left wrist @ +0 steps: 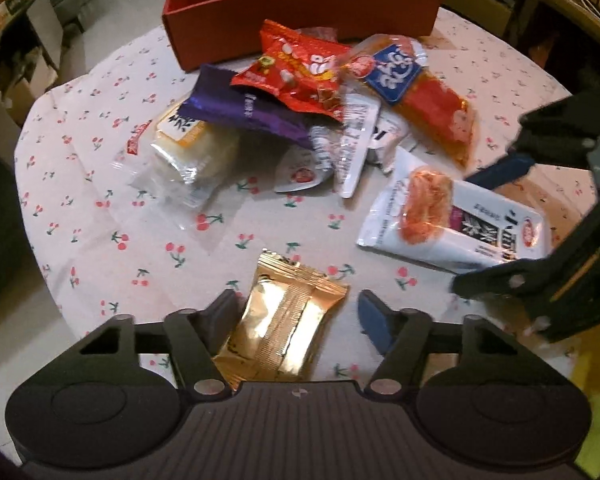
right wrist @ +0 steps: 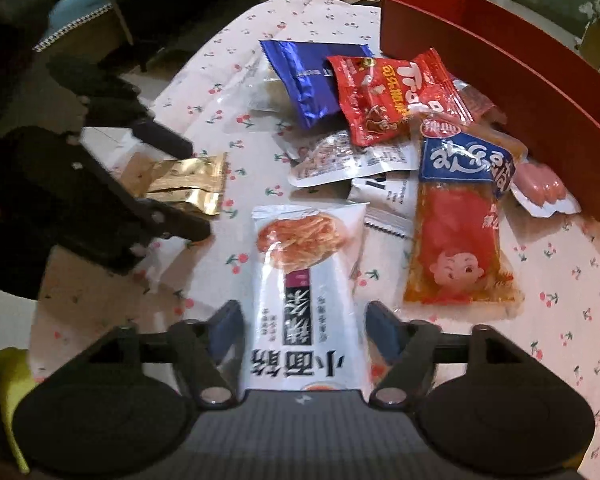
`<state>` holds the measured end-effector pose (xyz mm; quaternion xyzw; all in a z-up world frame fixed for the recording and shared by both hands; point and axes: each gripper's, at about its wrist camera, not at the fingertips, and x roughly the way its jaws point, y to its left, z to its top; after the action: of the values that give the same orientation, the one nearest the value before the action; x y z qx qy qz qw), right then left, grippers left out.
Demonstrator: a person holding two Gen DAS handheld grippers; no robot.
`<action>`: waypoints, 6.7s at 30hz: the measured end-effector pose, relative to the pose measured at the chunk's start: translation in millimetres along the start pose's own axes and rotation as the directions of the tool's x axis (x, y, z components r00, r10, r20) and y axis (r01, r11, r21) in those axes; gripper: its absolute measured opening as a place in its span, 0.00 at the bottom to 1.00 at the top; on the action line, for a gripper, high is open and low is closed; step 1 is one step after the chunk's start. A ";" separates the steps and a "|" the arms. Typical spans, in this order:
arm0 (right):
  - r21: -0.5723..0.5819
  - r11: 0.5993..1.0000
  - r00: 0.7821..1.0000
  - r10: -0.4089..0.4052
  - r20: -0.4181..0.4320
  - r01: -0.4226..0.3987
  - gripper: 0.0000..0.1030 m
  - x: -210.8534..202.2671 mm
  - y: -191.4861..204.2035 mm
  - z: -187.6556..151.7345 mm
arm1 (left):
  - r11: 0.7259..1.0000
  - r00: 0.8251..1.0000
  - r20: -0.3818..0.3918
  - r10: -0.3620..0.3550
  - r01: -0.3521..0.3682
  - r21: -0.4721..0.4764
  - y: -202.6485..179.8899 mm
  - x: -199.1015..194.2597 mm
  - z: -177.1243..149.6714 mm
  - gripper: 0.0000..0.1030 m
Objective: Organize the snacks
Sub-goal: 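Grasp the gold cake with the left tool while the right tool grasps the white noodle bag, then carry both packets into the red box and open both tools to release, then move the left tool to the red Trolli bag while the right tool approaches the sausage pack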
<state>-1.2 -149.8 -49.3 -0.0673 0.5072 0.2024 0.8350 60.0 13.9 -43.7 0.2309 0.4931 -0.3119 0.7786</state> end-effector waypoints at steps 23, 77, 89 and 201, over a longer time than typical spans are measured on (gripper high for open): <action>0.042 0.993 0.992 -0.113 0.049 0.111 0.41 -32.8 9.6 -9.8 | 0.988 0.998 -0.019 0.056 -0.058 -0.140 -35.8 -14.4 -14.2 0.48; 0.397 0.869 0.916 -0.375 0.144 0.293 0.40 17.6 -221.7 155.9 | 0.964 0.959 0.251 0.131 -0.064 -0.259 25.7 91.8 242.4 0.47; 0.335 0.880 0.919 -0.385 0.088 0.337 0.41 35.4 -203.3 141.1 | 0.966 0.982 0.161 0.102 -0.059 -0.253 27.6 97.1 226.2 0.47; 0.223 0.963 0.986 -0.162 0.033 0.151 0.41 -52.8 -63.7 -12.4 | 0.971 0.973 0.037 0.229 -0.225 -0.081 -52.0 20.5 90.1 0.78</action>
<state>-6.8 -225.8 -15.0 -0.0094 0.4982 0.0801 0.8633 85.6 -87.8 -28.4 0.2485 0.4570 -0.2069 0.8286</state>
